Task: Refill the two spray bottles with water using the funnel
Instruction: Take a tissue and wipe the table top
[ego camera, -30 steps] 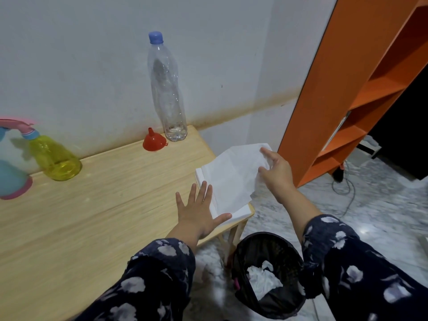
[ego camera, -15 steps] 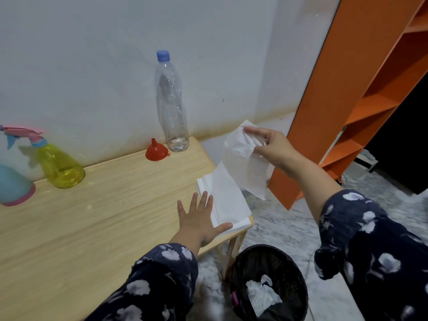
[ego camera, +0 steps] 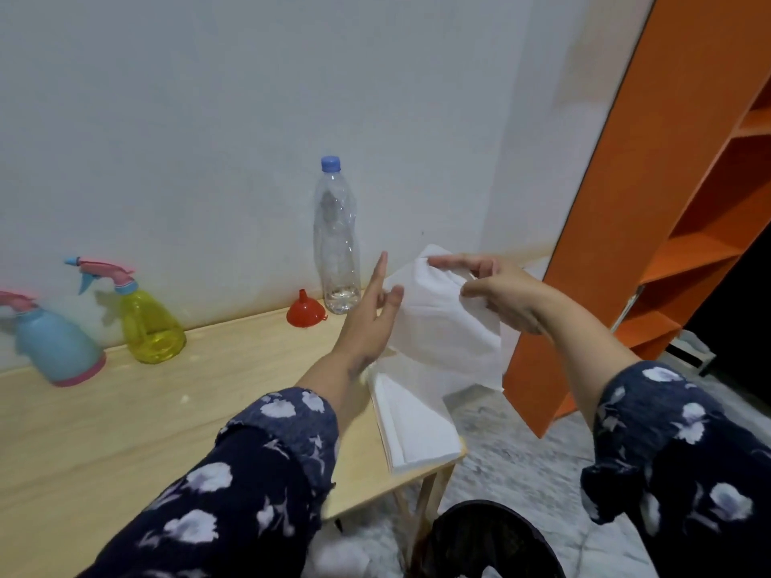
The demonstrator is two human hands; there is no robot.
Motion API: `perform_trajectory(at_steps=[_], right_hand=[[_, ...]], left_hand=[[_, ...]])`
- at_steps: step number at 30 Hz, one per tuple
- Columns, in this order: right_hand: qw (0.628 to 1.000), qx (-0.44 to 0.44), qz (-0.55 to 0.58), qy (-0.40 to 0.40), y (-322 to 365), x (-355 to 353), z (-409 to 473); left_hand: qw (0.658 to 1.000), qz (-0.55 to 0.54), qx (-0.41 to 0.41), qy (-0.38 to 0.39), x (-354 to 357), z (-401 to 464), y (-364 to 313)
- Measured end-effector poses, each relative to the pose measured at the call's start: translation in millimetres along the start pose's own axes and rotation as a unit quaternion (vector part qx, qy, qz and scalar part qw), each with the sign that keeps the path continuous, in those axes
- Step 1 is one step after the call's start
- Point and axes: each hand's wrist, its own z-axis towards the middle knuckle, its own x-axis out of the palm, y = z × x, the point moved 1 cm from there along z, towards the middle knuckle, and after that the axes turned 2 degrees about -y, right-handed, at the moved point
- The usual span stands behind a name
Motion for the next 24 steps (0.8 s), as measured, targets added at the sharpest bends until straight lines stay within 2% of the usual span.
perform_trajectory(at_steps=[5, 9, 13, 19, 24], right_hand=[[1.0, 0.014, -0.011, -0.004, -1, 9, 14], [0.997, -0.011, -0.072, -0.026, -7, 33, 33], [0.996, -0.023, -0.082, 0.022, -5, 70, 54], [0.986, -0.084, -0.129, 0.061, 6, 149, 82], [0.973, -0.091, -0.178, 0.113, 17, 221, 99]], left_hand=[[0.995, -0.035, 0.021, -0.087, -17, -2, 3], [0.982, 0.111, 0.026, -0.153, -48, -10, 18], [0.958, 0.211, 0.005, -0.196, -87, -25, 28], [0.937, 0.262, -0.053, -0.226, -151, -55, 53], [0.918, 0.306, -0.127, -0.217, -210, -85, 85]])
